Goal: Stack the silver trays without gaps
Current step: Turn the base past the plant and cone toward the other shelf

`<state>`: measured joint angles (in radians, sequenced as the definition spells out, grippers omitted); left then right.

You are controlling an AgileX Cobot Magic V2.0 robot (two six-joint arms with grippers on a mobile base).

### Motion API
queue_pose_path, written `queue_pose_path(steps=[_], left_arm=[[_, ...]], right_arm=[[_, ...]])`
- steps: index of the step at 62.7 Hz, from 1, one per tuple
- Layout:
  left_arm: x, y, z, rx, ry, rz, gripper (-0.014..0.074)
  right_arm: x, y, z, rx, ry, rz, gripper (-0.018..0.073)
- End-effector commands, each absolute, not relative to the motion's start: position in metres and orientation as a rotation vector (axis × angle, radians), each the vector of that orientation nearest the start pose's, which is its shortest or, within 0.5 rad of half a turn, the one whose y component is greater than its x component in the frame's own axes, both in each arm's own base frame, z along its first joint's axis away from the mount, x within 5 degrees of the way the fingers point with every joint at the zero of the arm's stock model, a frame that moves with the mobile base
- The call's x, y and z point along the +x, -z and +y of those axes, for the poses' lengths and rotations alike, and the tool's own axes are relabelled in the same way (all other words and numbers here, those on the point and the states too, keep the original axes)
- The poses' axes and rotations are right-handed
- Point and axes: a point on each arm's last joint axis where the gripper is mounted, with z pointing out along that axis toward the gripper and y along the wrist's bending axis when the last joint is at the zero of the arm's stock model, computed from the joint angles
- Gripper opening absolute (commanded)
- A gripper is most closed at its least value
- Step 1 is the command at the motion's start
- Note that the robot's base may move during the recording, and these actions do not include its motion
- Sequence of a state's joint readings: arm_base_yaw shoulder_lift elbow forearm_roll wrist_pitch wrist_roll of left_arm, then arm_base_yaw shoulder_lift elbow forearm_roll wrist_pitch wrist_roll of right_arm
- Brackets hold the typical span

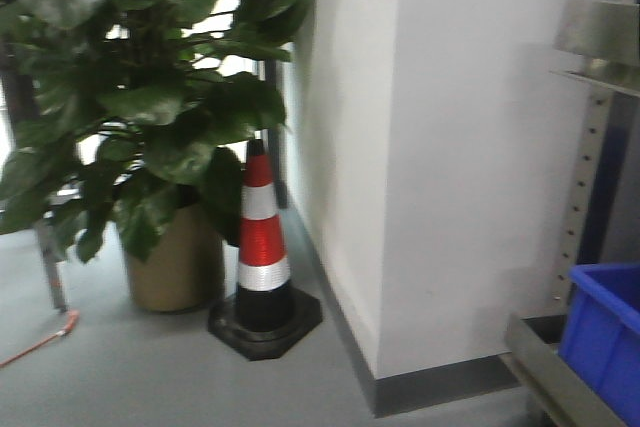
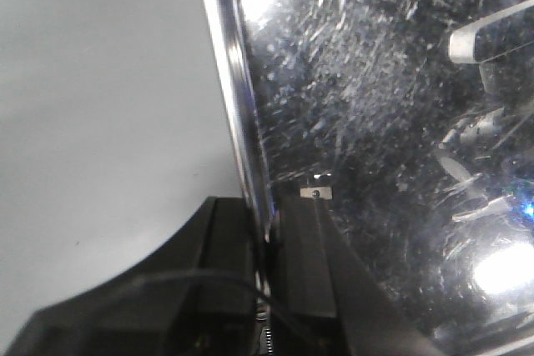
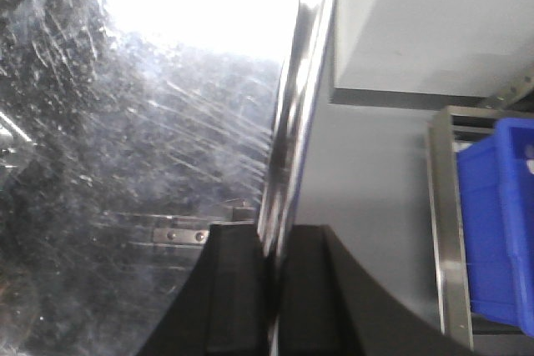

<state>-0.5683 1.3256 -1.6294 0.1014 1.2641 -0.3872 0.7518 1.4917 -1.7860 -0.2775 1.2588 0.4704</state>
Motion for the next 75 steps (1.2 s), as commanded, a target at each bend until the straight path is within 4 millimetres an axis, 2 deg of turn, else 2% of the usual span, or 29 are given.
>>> queue_pose_path(steps=[1, 75], left_arm=[[0.2010, -0.4696, -0.1272, 0.249, 0.398, 2.406, -0.0042], [0.2006, -0.4696, -0.1278, 0.250, 0.408, 2.409, -0.0042]], right_arm=[[0.2248, -0.4754, 0.1786, -0.346, -0.246, 2.287, 0.0059], [0.2248, -0.4754, 0.1786, -0.346, -0.246, 2.287, 0.0059]])
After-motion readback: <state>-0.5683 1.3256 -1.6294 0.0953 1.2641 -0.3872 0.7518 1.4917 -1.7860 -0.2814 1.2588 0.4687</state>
